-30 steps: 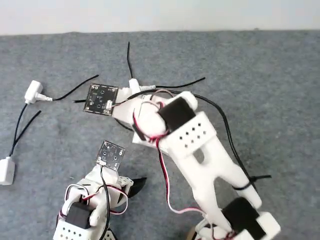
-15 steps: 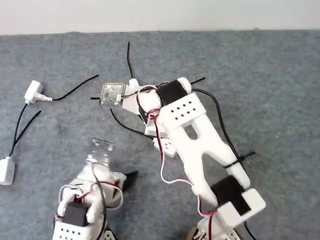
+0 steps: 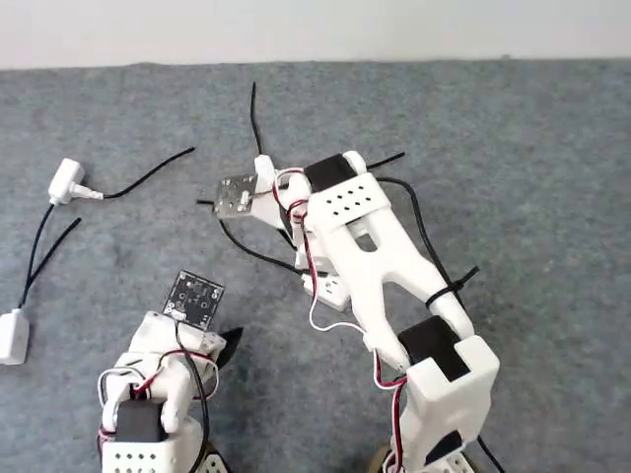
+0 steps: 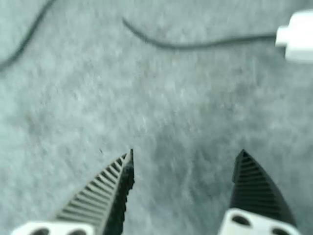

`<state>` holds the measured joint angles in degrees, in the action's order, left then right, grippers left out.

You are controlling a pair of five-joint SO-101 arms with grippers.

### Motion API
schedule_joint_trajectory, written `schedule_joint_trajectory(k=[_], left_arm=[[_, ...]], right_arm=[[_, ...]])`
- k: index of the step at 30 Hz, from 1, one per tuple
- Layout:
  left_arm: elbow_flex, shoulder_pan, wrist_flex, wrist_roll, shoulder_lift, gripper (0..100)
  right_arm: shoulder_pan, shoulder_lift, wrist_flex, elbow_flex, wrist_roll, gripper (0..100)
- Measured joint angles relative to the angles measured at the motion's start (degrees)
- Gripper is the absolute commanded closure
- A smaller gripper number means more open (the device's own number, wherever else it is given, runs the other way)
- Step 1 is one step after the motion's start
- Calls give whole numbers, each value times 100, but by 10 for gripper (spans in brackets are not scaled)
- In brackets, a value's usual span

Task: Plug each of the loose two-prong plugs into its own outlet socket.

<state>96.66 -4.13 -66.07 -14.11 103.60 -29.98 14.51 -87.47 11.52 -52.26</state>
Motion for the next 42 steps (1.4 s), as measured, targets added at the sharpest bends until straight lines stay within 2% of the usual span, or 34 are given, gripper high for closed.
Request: schedule_joint_trajectory(k=[4,7,12,15,23,27,35,40,42], left_arm=[[0,422,1108,-18,0,682],[0,1011,1846,193,0,682],[0,2022,2040,554,0,682],[0,2374,2048,598,0,682],[0,2462,1916,598,0,681],[-18,2224,1899,598,0,681],[-1398,1785,1231,862,0,681],[-1723,1785,1547,1125,-598,681],[-1899,1996,1758,1196,-1055,681]], right_arm=[[-44,-659,-325,387,255,990],[-149,-1257,-756,668,527,990],[-158,-2426,-1248,1248,870,990],[-308,-2892,-1319,1354,1046,990],[-360,-3367,-1319,1363,1380,990],[-360,-3402,-1319,1363,1530,990],[-360,-3569,-1319,1363,1741,990],[-747,-3824,-1319,1363,1793,990],[-905,-3833,-1319,1363,1873,990]])
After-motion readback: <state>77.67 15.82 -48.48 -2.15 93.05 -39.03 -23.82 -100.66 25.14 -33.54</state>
